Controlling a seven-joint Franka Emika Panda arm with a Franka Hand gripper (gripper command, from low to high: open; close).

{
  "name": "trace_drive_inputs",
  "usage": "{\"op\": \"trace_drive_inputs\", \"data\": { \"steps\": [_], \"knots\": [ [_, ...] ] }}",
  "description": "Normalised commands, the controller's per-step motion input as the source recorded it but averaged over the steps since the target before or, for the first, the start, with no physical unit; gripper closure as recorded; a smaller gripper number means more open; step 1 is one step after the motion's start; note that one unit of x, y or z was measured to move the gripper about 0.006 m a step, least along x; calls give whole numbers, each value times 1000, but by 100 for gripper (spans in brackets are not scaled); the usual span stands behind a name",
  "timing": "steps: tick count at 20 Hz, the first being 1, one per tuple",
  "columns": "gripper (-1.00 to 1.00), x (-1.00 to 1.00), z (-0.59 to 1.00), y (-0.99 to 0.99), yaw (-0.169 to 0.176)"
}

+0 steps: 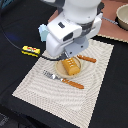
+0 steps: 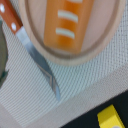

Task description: Place the bread, butter, and milk from the table onto the serving area.

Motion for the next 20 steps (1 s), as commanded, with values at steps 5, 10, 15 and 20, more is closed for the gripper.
{"op": "trace_drive_inputs", "data": {
  "steps": [5, 10, 15, 20],
  "knots": [
    [-100, -1000, -23, 157, 12],
    [-100, -1000, -128, 79, 2],
    [-100, -1000, -178, 89, 13],
    [-100, -1000, -273, 34, 9]
  ]
}}
